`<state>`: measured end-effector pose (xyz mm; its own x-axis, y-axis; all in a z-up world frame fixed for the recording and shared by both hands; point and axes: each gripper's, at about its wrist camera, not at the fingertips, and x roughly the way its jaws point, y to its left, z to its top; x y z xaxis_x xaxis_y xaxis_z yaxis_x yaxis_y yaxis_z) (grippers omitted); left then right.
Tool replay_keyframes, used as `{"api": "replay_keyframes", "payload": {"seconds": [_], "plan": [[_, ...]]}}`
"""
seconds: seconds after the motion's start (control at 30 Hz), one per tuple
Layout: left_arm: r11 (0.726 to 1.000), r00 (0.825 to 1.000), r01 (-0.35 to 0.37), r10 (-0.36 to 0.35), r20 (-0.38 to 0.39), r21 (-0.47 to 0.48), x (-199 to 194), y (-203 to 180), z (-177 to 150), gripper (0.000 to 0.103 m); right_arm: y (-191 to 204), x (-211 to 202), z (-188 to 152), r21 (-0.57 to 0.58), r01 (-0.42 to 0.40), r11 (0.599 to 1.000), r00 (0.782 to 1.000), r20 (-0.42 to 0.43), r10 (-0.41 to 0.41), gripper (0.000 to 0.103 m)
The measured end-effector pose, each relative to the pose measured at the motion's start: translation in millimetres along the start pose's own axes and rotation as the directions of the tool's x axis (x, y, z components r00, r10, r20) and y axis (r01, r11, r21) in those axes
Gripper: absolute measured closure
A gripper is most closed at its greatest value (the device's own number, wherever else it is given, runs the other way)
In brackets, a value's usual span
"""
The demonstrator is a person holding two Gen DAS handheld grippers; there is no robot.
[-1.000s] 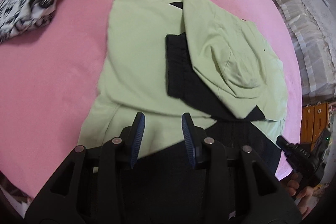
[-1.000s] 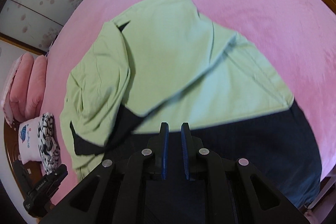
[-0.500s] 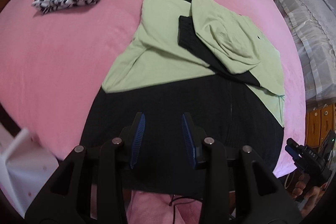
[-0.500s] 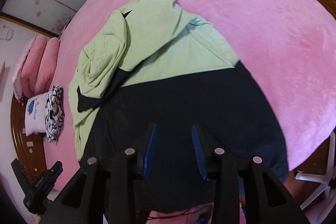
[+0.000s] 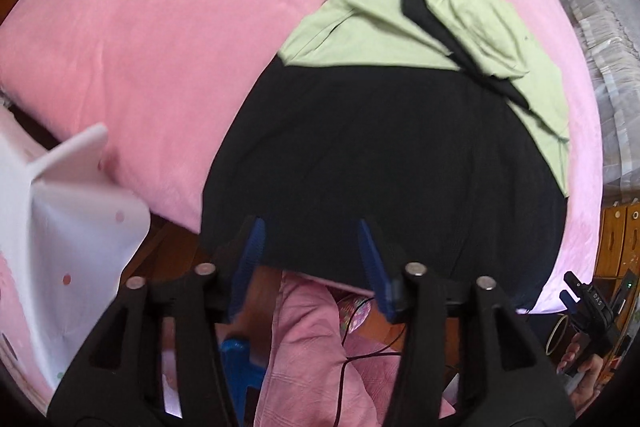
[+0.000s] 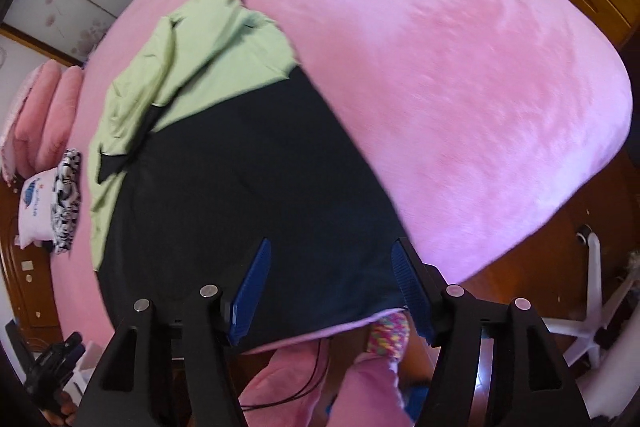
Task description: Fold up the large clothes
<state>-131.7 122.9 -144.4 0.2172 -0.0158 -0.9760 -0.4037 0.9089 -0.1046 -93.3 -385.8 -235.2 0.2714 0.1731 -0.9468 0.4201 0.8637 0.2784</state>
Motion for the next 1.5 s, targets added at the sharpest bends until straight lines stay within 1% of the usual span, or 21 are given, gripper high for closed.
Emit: {"api": "replay_keyframes", "payload": {"seconds": [0.07,0.13,0.2,0.3,0.33,0.43,0.47,0.53,0.6,0.63,0.67,0.73,0.8,0.9,0.97,1.1,1.17,1.27,1.37,1.47,1.5], "plan": [[1.0,1.0,0.022,-0.022,-0.006,-0.012,3.8,7.1,-6.9,0.054,-11.2,7.9,-4.3,0.012,0.01,1.0,1.0,-0.006,-0.01,0.039],[0.998,0.998,0.051,-0.052,-0.023,-0.028,10.0,14.1,-11.5,0.053,-22.1,16.2,-8.8,0.007,0.043,0.999,0.999,0.002,-0.043,0.039],[0.997,0.997,0.064,-0.066,-0.05,-0.04,20.6,21.2,-15.9,0.052,-31.4,24.7,-13.4,0.008,0.032,0.999,1.0,0.0,-0.032,0.039],[0.995,0.994,0.081,-0.085,-0.069,-0.051,37.5,32.8,-17.9,0.05,-40.5,44.3,-18.0,-0.006,0.018,1.0,0.999,-0.05,-0.018,0.039],[0.994,0.992,0.093,-0.097,-0.077,-0.062,44.8,38.2,-19.1,0.049,-40.5,50.8,-19.9,-0.028,0.015,0.999,0.998,-0.062,-0.017,0.039],[0.99,0.989,0.08,-0.093,-0.115,-0.115,65.5,54.5,-22.1,0.044,-30.9,68.7,-24.2,-0.129,0.011,0.992,0.995,-0.092,-0.023,0.039],[0.988,0.986,0.085,-0.102,-0.133,-0.129,72.7,60.3,-23.0,0.042,-26.1,73.4,-24.4,-0.154,0.02,0.988,0.995,-0.098,-0.036,0.039],[0.986,0.982,0.095,-0.115,-0.15,-0.136,81.1,67.7,-23.6,0.04,-19.0,79.2,-22.0,-0.178,0.037,0.983,0.992,-0.115,-0.058,0.04],[0.986,0.979,0.102,-0.123,-0.16,-0.131,88.0,73.7,-24.5,0.038,-14.2,79.6,-19.1,-0.183,0.038,0.982,0.989,-0.13,-0.063,0.048],[0.986,0.978,0.106,-0.126,-0.165,-0.127,91.8,77.2,-25.0,0.037,-13.9,77.4,-19.1,-0.185,0.04,0.982,0.989,-0.132,-0.065,0.054],[0.987,0.977,0.106,-0.126,-0.17,-0.123,95.0,80.0,-24.6,0.037,-12.9,73.7,-18.9,-0.196,0.045,0.98,0.99,-0.125,-0.07,0.064],[0.99,0.978,0.098,-0.116,-0.176,-0.105,100.5,86.2,-24.0,0.037,-8.0,68.5,-18.2,-0.225,0.061,0.972,0.991,-0.106,-0.087,0.071],[0.994,0.98,0.078,-0.09,-0.176,-0.072,105.0,91.6,-21.9,0.037,-3.0,63.4,-21.6,-0.245,0.058,0.968,0.991,-0.103,-0.085,0.078],[0.996,0.986,0.065,-0.072,-0.148,-0.055,108.3,105.4,-14.0,0.037,5.0,56.6,-23.0,-0.24,0.03,0.97,0.993,-0.107,-0.057,0.079],[0.995,0.984,0.072,-0.082,-0.16,-0.068,115.0,118.0,-10.8,0.037,9.6,53.4,-22.7,-0.224,0.005,0.975,0.994,-0.109,-0.03,0.079],[0.991,0.977,0.101,-0.116,-0.181,-0.092,133.1,137.7,-3.0,0.037,19.9,51.2,-23.4,-0.225,-0.014,0.974,0.992,-0.123,-0.014,0.079],[0.987,0.972,0.125,-0.143,-0.189,-0.1,139.9,143.9,-1.5,0.037,27.3,49.8,-24.9,-0.225,-0.026,0.974,0.991,-0.133,-0.004,0.079],[0.974,0.95,0.192,-0.215,-0.224,-0.123,153.8,151.4,1.1,0.037,38.4,46.4,-23.6,-0.228,-0.018,0.973,0.99,-0.141,-0.015,0.079],[0.964,0.938,0.238,-0.259,-0.229,-0.117,157.2,156.5,1.3,0.037,43.3,42.3,-23.5,-0.217,-0.039,0.975,0.989,-0.146,0.007,0.079],[0.945,0.911,0.294,-0.323,-0.256,-0.144,157.4,166.1,-4.1,0.037,50.3,46.9,-18.0,-0.192,-0.056,0.98,0.989,-0.147,0.027,0.079],[0.934,0.894,0.314,-0.351,-0.278,-0.168,160.3,170.6,-4.4,0.038,49.8,47.4,-16.7,-0.18,-0.06,0.982,0.989,-0.145,0.034,0.079]]}}
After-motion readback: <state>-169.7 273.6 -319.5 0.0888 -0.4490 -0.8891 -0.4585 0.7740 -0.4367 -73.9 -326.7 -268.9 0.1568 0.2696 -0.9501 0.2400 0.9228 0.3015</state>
